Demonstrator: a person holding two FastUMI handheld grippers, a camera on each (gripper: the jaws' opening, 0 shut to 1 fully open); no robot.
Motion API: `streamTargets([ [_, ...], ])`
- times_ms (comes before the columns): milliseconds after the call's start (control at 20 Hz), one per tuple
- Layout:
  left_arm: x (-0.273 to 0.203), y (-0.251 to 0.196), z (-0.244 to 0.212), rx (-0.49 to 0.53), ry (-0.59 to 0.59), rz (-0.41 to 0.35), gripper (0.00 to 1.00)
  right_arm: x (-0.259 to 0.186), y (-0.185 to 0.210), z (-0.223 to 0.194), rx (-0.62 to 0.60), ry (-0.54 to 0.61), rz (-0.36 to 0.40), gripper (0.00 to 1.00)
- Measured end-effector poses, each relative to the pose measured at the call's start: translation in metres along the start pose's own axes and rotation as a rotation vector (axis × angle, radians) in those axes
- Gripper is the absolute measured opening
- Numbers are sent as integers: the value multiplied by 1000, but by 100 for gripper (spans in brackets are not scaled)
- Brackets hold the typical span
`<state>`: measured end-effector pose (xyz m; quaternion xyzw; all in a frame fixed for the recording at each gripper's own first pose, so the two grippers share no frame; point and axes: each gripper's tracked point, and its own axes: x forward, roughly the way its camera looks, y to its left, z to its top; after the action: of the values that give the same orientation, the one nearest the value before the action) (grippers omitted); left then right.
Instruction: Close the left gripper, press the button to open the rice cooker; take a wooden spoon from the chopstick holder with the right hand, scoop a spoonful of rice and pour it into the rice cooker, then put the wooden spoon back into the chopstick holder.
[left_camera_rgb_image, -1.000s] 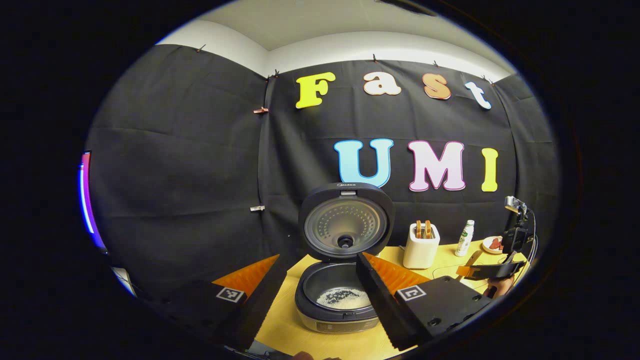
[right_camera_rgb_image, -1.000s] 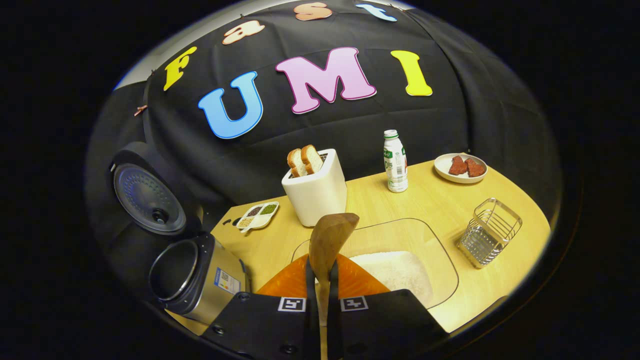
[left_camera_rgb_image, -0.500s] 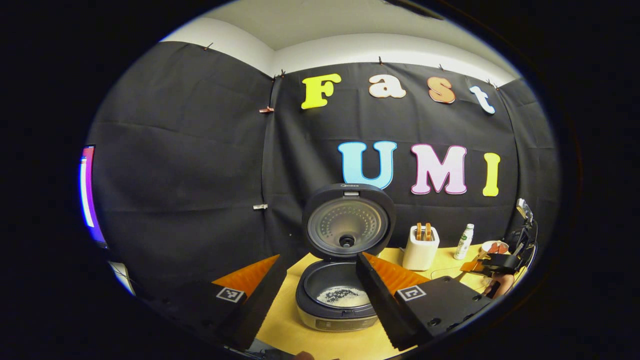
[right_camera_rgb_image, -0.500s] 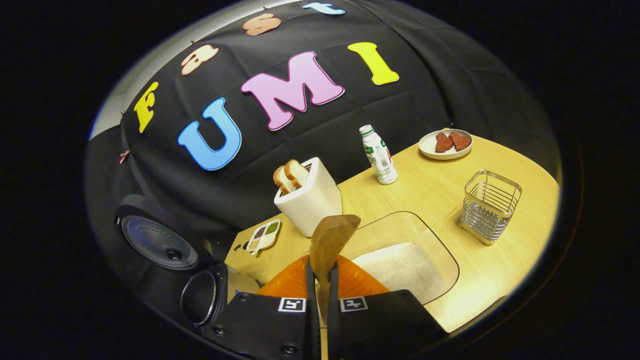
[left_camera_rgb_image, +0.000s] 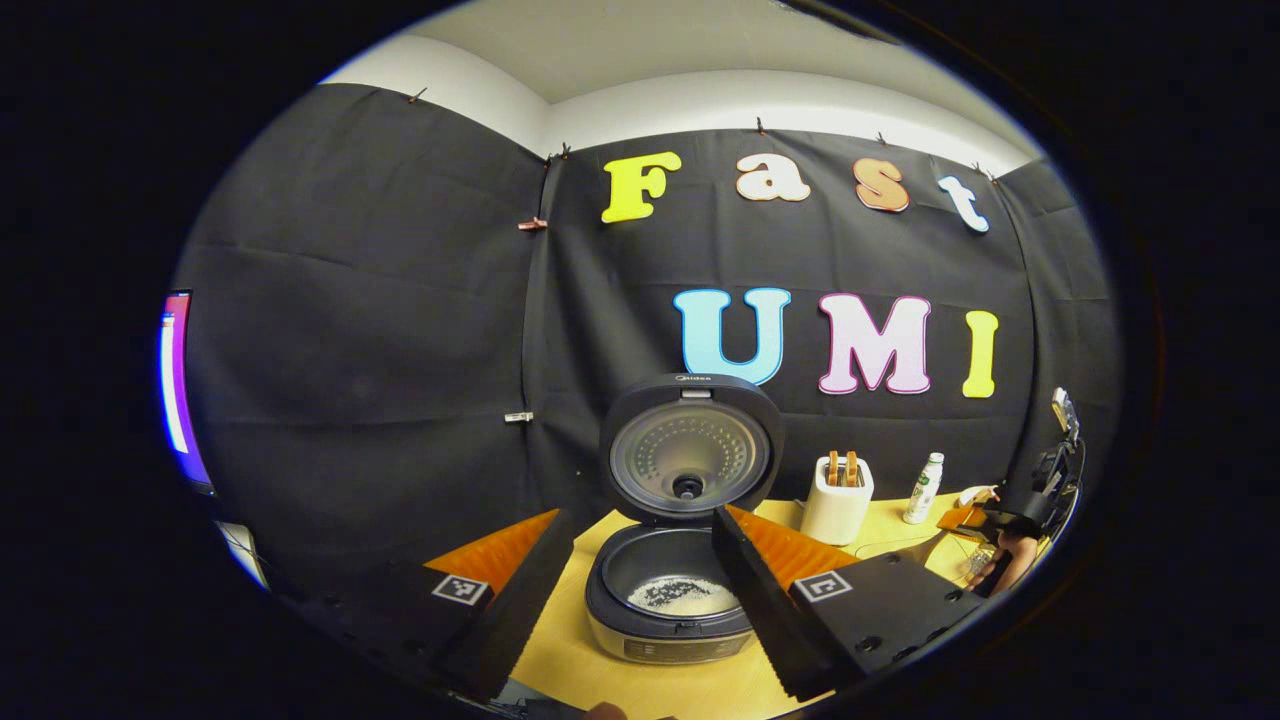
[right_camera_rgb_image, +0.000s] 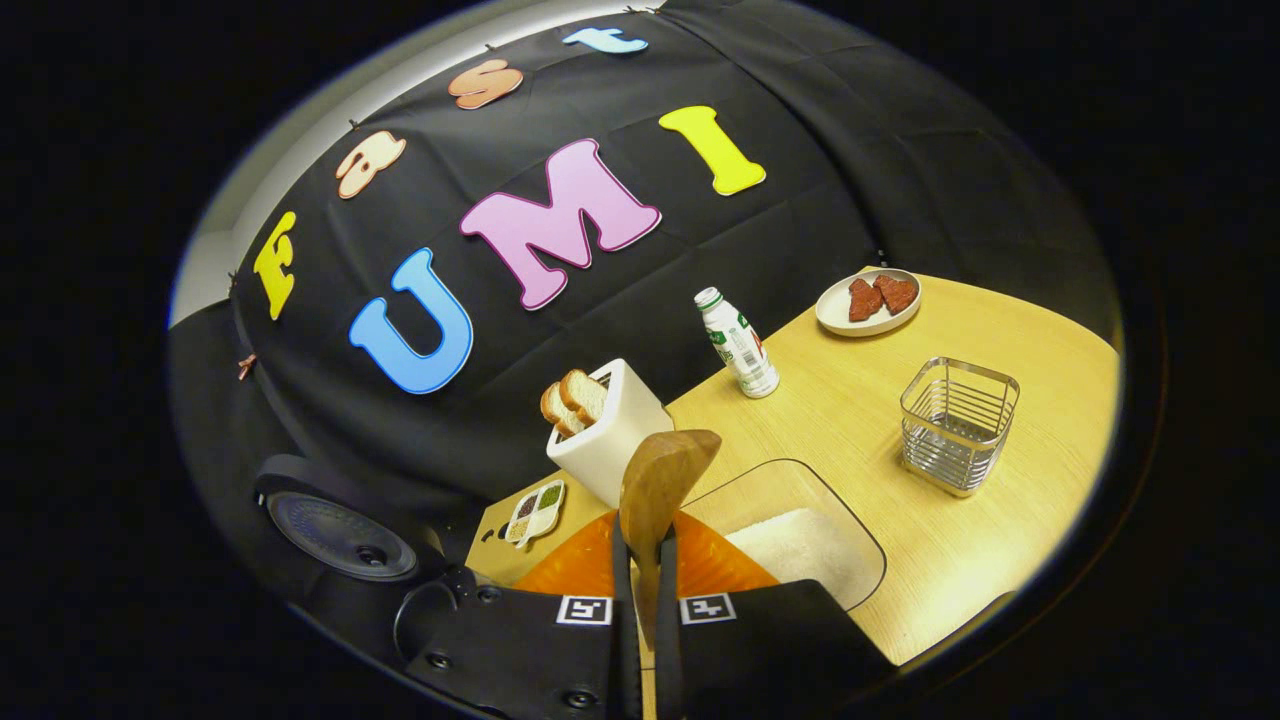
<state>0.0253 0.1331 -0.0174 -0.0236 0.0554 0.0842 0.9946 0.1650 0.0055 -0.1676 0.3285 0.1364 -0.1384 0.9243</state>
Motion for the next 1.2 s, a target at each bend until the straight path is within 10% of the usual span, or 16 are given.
streamTargets([
  [350, 0, 6, 1, -6, -1, 12, 95, -11, 25, 11, 16, -19, 50, 10],
  [750, -2, 32, 1, -41, -9, 60, 95, -29, 142, 1, 15, 17, 253, 10],
  [1200, -14, 79, -1, 15, -26, 167, 95, -38, 254, -80, -298, 96, 466, 10],
])
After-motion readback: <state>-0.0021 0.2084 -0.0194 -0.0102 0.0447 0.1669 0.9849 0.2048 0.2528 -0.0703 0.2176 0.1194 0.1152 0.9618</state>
